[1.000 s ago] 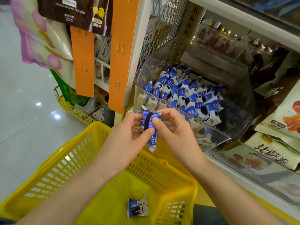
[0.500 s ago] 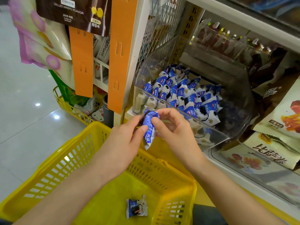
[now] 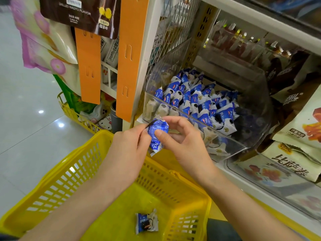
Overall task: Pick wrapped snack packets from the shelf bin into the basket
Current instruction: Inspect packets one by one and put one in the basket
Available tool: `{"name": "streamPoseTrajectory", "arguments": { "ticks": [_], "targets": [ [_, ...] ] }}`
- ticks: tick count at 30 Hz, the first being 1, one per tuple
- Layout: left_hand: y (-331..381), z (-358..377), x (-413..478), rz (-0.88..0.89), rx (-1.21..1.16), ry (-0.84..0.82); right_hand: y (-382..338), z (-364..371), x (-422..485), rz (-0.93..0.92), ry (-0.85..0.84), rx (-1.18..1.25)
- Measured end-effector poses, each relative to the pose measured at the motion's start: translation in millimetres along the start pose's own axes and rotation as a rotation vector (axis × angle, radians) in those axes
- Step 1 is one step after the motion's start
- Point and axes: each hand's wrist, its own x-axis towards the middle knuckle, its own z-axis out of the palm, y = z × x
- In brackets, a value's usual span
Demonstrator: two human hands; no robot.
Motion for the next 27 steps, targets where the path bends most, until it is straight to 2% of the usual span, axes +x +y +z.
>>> {"name": "streamPoseTrajectory", "arguments": {
  "ticks": [4,7,10,12,15,18,20,23,27],
  "targets": [
    [0,0,1,-0.01,0.009,0.021,1,1,0,-0.015,0.007,-0.016],
    [4,1,2,-0.048,-0.068,-0.061,3,0,1,0.011,0.046,-0.007],
    [6,2,-2,-0.112,-0.27,-0.217,4,-2,2,0.03,0.069,-0.024],
    [8,4,-3,-0.161,-0.361,-0.264,2,-2,1,0.028,0.037,-0.085],
    [14,1,1,-0.279,-0.52,-0.233,-1,-4,-1,0.046,-0.004,-0.06],
    [21,-6,10,-0.493,-0.783,-0.23,-9,-8,2,0.063,0.005,-0.005],
    [24,-9,14,-0.543,-0.9,-0.232,-14,-11,3,0.045,0.007,0.044],
    [24,-10,17,-0.538,-0.895,-0.212,-19,-14,4,-0.006,0.051,0.065],
    [19,-9,14,-0.395,-0.709,-0.28,-19,-18,5,-0.021,0.095,0.039]
  ]
}}
